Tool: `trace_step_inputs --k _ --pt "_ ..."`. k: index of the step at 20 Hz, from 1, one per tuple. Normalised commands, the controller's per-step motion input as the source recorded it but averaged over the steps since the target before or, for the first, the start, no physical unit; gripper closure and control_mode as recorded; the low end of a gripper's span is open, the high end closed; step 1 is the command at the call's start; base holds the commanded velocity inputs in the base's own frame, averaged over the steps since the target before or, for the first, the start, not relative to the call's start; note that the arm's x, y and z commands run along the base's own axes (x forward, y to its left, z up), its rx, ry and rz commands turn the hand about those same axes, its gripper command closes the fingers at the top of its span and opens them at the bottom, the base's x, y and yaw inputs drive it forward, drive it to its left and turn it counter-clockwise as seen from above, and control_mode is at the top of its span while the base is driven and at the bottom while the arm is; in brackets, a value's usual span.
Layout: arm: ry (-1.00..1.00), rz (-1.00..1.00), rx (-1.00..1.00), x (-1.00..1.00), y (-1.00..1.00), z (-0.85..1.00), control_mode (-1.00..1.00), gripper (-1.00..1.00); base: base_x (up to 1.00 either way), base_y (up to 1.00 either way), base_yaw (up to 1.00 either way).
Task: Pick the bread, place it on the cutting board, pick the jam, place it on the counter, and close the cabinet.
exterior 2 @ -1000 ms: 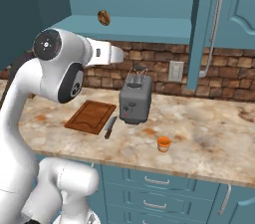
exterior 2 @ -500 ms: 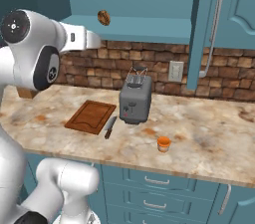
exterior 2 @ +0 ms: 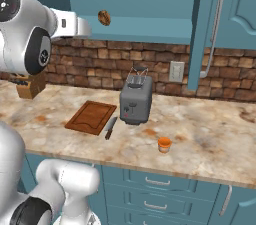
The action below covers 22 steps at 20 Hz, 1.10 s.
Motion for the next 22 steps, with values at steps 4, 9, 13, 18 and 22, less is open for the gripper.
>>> trace_step_inputs --k 4,9,13,18,22 --pt "0.00 0.00 0.00 0.27 0.02 0.00 -1.00 -1.00 0.00 0.00 0.00" --pt "0.00 0.00 0.00 0.42 0.00 -0.02 -1.00 -1.00 0.00 0.00 0.00" --pt "0.00 0.00 0.00 0.51 0.00 -0.04 -1.00 -1.00 0.00 0.00 0.00" --pt "0.00 0.00 0.00 0.56 0.02 -0.06 -1.00 -1.00 0.00 0.00 0.00" --pt "0.00 0.00 0.00 0.60 0.02 -0.12 -1.00 -1.00 0.00 0.00 0.00"
